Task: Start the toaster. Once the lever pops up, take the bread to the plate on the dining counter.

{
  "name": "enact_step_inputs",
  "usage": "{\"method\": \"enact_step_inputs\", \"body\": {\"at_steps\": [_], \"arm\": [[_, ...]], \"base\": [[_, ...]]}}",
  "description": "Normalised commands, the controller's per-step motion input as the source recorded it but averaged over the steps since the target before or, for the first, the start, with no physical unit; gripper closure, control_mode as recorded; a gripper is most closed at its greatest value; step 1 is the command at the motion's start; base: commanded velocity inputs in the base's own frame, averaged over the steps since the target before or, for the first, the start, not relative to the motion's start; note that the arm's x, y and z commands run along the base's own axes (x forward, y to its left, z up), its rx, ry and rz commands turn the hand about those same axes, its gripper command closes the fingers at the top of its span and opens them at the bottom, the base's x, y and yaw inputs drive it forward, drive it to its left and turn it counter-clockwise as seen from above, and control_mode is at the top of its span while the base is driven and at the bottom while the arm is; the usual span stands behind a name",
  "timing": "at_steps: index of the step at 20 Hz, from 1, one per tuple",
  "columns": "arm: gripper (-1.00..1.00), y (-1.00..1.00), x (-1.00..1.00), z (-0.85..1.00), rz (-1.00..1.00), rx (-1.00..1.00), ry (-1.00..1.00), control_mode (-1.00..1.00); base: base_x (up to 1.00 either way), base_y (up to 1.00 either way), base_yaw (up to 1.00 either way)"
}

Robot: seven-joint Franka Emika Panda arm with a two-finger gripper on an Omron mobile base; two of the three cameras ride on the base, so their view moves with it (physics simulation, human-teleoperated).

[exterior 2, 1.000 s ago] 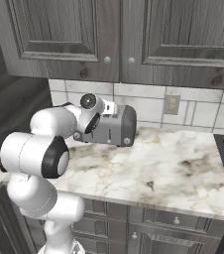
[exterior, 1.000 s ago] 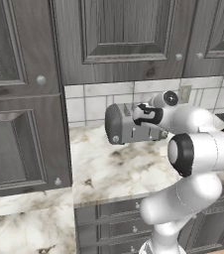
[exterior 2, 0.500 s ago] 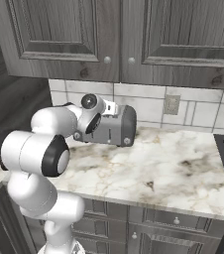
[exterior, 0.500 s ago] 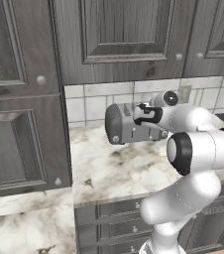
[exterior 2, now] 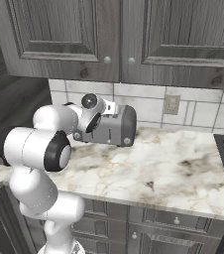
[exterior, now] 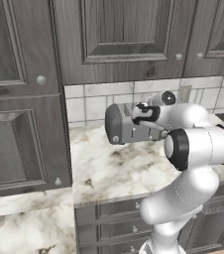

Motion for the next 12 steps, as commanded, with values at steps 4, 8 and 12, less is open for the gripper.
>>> {"method": "enact_step_inputs", "body": {"at_steps": [4,8,12], "arm": [[-1.00,0.00,0.07,-0.08,0.00,0.00,0.00,-1.00],[-1.00,0.00,0.08,-0.06,0.00,0.00,0.00,-1.00],[-1.00,0.00,0.08,-0.05,0.00,0.00,0.00,-1.00]], "base": [[0.00,0.00,0.00],[0.00,0.00,0.00],[0.00,0.00,0.00]]}}
